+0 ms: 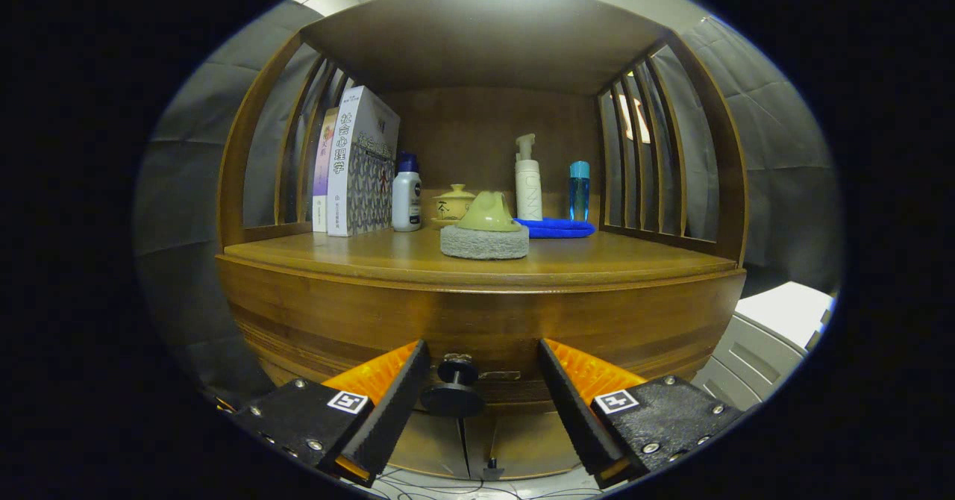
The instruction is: Pull open the drawer, take out the items inside it, and place them on the countertop above the cabinet.
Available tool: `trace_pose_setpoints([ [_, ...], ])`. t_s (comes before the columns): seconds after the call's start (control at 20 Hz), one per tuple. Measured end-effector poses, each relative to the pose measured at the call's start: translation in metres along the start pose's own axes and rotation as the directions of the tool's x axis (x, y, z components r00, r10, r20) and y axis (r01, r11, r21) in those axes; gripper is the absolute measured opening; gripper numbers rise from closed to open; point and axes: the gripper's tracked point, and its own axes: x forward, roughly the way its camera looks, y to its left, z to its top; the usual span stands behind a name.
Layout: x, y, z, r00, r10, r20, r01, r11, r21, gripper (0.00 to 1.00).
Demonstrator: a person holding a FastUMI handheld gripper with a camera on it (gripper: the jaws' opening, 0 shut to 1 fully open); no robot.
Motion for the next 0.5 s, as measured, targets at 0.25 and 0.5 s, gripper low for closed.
trace_pose_setpoints([
  [0.25,-0.018,-0.003,0.018,1.000,0.019,-0.007,-0.019,1.000,-0.007,0.95],
  [0.5,-0.060,-0.010,0.071,1.000,0.016,0.016,-0.016,1.000,-0.018,0.95],
])
